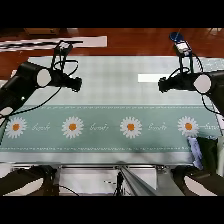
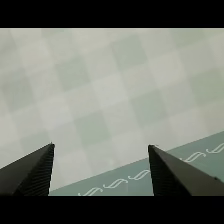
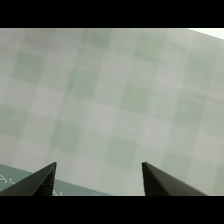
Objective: Fold the shirts.
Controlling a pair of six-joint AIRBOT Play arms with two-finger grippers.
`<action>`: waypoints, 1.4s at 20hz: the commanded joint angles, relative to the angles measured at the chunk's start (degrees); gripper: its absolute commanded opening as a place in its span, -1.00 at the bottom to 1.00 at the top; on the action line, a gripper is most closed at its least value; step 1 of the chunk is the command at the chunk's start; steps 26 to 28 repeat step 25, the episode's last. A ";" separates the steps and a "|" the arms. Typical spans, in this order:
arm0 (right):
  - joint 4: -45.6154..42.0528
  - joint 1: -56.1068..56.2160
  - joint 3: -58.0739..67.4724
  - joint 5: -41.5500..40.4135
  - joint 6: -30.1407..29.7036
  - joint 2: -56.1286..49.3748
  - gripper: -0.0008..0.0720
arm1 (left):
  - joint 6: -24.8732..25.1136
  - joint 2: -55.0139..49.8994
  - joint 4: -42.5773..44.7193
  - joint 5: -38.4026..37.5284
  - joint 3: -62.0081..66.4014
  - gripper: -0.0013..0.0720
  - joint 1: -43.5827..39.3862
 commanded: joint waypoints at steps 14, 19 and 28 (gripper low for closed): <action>0.28 0.07 -0.20 -1.88 0.26 0.07 0.68 | -0.39 -0.48 0.35 0.83 -0.28 1.00 -0.02; 0.28 0.07 -0.20 -1.88 0.24 0.07 0.68 | -0.39 -0.48 0.35 0.83 -0.28 1.00 -0.02; 0.28 0.07 -0.20 -1.88 0.24 0.07 0.68 | -0.39 -0.48 0.35 0.83 -0.28 1.00 -0.02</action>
